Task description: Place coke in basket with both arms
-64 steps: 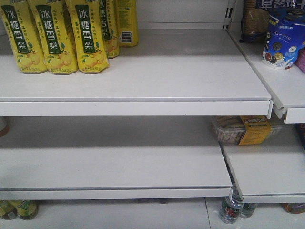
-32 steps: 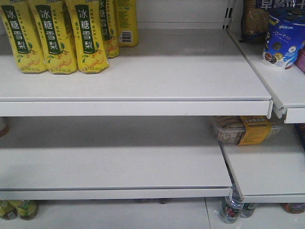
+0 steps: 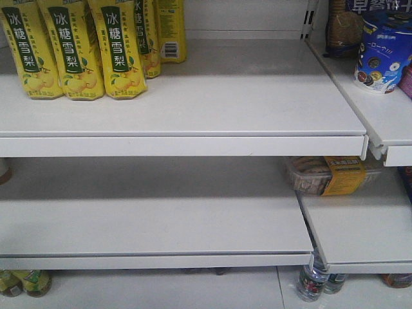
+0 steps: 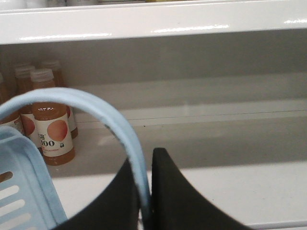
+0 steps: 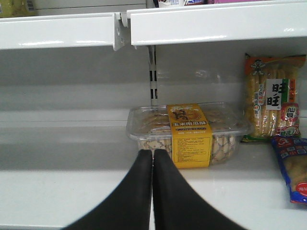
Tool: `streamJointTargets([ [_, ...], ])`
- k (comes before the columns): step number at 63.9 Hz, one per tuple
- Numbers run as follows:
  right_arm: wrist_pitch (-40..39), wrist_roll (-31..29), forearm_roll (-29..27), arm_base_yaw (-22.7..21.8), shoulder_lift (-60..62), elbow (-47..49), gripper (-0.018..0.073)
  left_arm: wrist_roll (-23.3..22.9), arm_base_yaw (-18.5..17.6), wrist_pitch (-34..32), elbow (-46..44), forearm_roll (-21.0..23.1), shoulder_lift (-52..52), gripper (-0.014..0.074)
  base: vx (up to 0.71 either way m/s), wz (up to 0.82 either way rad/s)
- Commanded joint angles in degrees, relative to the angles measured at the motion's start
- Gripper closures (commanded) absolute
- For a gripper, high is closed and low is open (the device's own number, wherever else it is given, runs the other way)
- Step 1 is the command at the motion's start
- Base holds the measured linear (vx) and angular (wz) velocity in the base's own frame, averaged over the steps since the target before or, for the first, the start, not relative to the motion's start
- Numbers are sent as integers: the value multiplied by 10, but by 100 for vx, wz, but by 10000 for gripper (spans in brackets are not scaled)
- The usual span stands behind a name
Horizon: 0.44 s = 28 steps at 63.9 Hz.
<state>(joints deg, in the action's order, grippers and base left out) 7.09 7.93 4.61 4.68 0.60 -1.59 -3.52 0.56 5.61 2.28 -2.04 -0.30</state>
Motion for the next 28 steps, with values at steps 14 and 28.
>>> streamJointTargets([
  [14, -45, 1, 5, -1, 10, -7, 568, 23, 0, -93, -6, -24, -12, 603, 0, 0],
  [28, -45, 1, 5, -1, 10, -7, 568, 23, 0, -93, -6, -24, -12, 603, 0, 0],
])
